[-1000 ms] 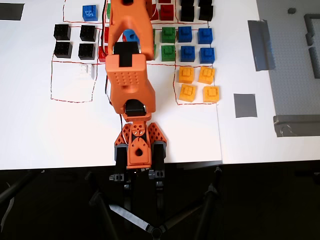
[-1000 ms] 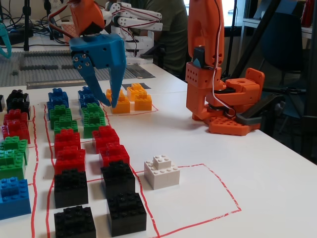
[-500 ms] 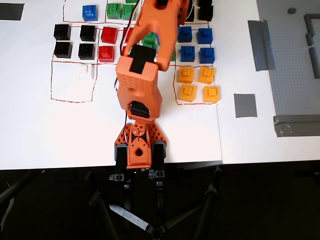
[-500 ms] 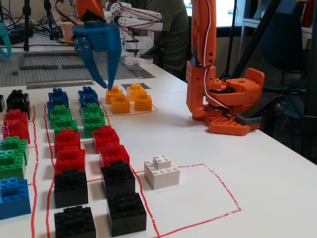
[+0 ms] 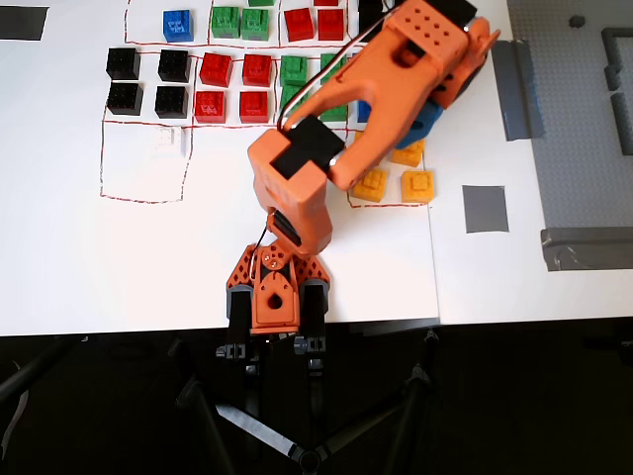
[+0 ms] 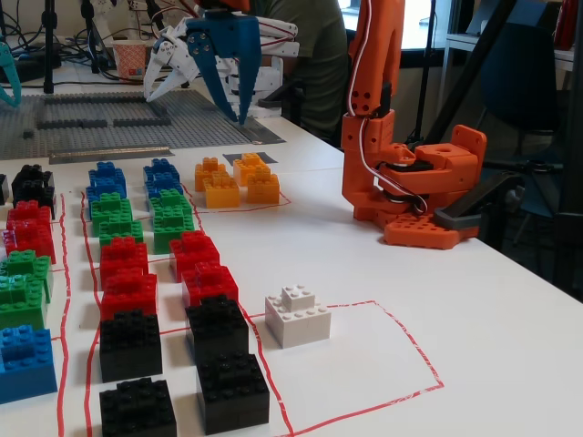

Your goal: Grab the block and put it in the grey marker

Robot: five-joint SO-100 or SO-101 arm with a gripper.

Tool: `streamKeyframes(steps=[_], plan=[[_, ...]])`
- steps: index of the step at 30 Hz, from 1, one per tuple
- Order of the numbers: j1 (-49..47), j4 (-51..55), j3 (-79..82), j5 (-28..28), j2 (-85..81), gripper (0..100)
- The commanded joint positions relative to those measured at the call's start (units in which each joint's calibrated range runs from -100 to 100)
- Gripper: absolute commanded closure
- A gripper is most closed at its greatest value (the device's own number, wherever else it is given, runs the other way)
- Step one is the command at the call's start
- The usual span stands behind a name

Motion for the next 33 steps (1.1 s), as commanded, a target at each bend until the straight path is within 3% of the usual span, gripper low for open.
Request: streamKeyframes(steps=[1,7,17,22,33], plan=[[4.46,1.03,-7.97,1.9,-5.7,100],[12.28,1.6,-11.88,8.16,-1.73,100],[16.93,-0.03,-12.15,11.67,-0.52,100],[15.85,0.22,-7.7,12.55,-2.59,80],[16.52,0.46,-1.53,13.24,-1.9,74]])
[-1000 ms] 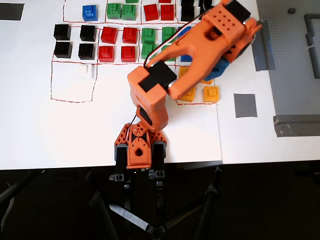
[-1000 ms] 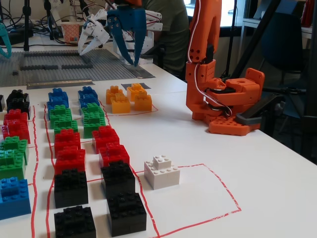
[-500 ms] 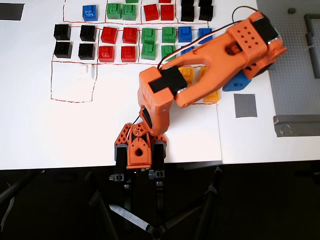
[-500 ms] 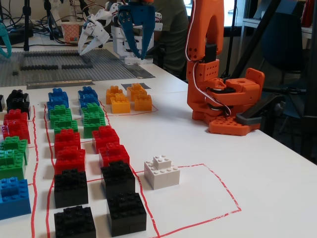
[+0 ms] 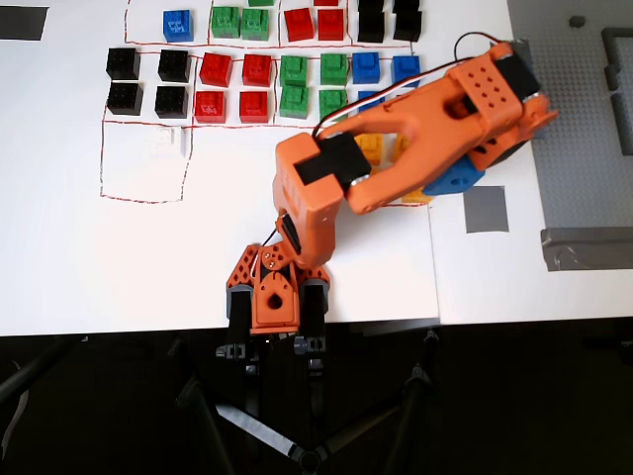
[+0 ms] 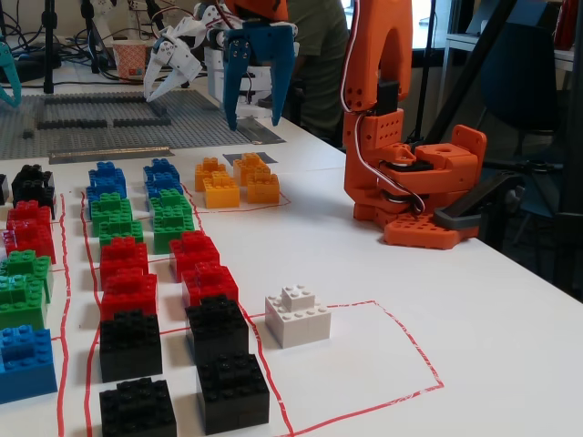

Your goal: Grab the block and put it in the grey marker

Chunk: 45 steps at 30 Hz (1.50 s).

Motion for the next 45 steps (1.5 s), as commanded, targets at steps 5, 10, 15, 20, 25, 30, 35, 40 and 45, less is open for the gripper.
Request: streamKeyframes(steps=[5,10,15,20,25,30,35,40,45], plan=[[1.27,-0.51,-0.98,0.93,-2.8,72],[2.1,-1.74,-0.98,0.93,0.83,73],[2.35,-2.39,-1.43,0.78,4.63,74],[2.52,-3.45,-2.7,0.63,7.74,74],[3.26,-4.92,-2.79,1.22,9.98,73],[4.26,-7.21,-1.34,1.86,11.97,73],[4.51,-10.96,1.29,2.44,13.78,72],[4.26,-13.98,2.92,2.39,14.3,85],[4.18,-14.55,2.2,0.78,14.04,100]])
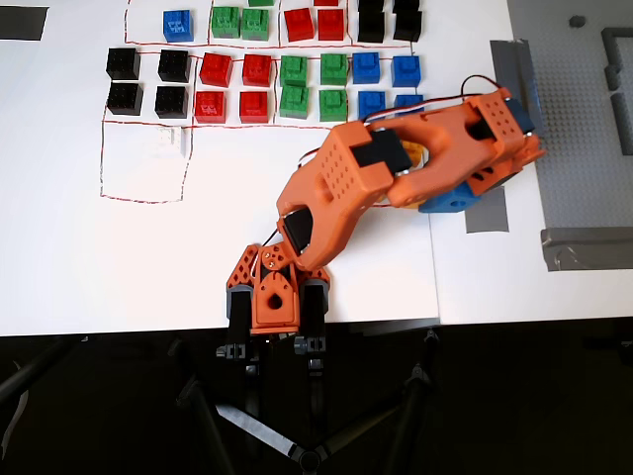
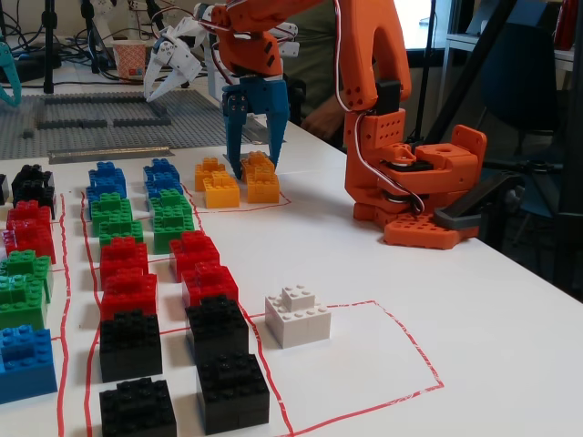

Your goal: Grab the block and put it in the grey marker

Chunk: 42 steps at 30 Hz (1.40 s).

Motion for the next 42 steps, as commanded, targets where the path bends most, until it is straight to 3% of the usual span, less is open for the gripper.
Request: streamKeyframes(steps=[1,4,11,18,32,42], plan=[[1.43,-1.01,-1.76,-1.37,-3.11,100],[2.09,1.19,-3.85,-0.98,-3.54,100],[0.93,18.82,-15.47,-0.73,-9.24,100],[-1.24,18.41,-21.01,-0.98,-14.16,100],[6.92,14.41,-52.78,0.54,11.83,100],[12.08,14.08,-60.95,2.74,21.42,100]])
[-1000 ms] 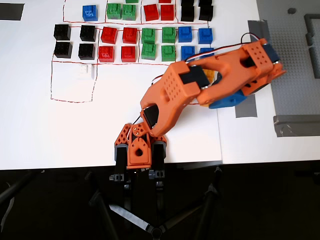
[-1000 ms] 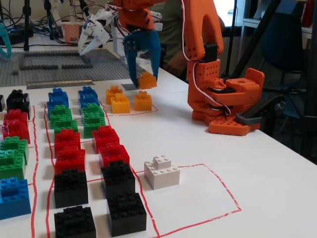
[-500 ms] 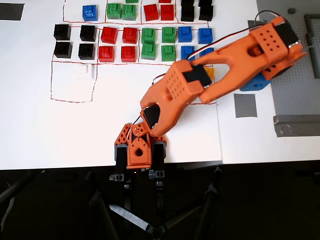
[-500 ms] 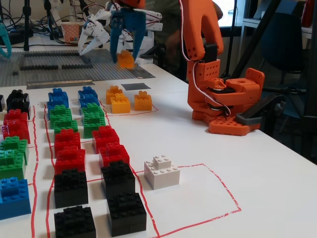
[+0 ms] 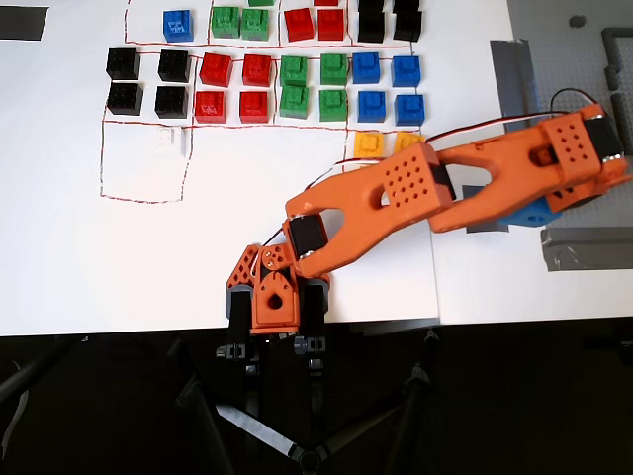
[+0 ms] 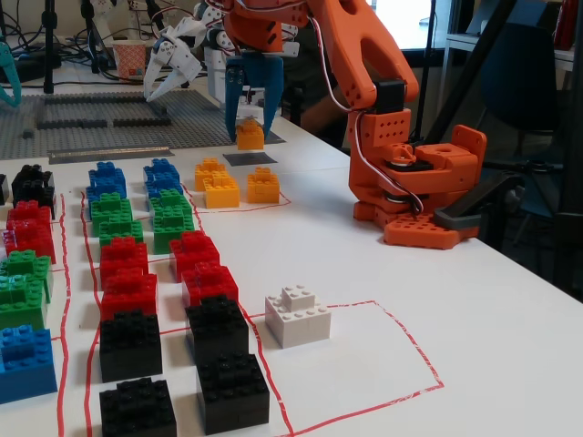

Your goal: Grab the block and put it in the grey marker

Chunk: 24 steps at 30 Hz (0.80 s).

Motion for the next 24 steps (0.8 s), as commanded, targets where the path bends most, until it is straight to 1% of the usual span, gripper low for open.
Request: streamKeyframes(steps=[1,6,10,12,17,19,21,24], plan=[[1.46,-0.66,-7.09,1.22,-3.49,100],[1.21,-0.66,-7.82,1.27,-0.9,100],[0.96,-0.66,-6.46,1.42,-1.08,68],[0.71,-0.66,-6.09,1.66,-1.33,63],[0.71,-0.74,-6.0,2.05,-2.11,63],[1.04,-0.74,-6.46,2.0,-2.63,61],[1.46,0.08,-6.64,2.54,-3.32,59],[1.87,1.38,-6.91,3.13,-5.22,59]])
